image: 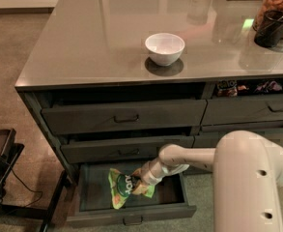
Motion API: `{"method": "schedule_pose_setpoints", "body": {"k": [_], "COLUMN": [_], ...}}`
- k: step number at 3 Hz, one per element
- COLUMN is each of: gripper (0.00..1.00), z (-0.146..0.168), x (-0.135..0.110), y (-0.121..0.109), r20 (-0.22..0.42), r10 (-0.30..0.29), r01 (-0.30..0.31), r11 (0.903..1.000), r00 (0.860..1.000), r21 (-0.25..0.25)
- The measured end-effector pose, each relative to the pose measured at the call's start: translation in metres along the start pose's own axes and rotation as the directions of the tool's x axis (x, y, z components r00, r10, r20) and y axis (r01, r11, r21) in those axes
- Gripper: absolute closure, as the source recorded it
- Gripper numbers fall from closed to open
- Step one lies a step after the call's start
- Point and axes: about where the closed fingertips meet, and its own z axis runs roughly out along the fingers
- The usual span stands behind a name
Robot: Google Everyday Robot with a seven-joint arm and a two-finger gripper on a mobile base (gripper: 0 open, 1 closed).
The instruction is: Place green rice chip bag into bottom drawer
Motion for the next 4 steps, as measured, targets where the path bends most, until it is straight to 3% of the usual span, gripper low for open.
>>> {"method": "schedule_pose_setpoints", "body": {"k": [2,4], "gripper": [1.0,1.0], "z": [0.014,0.036], "x": [0.062,0.117], "y": [-0.042,-0.078], "r20": [0.001,0.055], "r10": [-0.012,0.042], "r01": [0.012,-0.046], "r11": [0.9977,0.9968], "r00": [1.0,0.998], "r21": [0.066,0.066]}}
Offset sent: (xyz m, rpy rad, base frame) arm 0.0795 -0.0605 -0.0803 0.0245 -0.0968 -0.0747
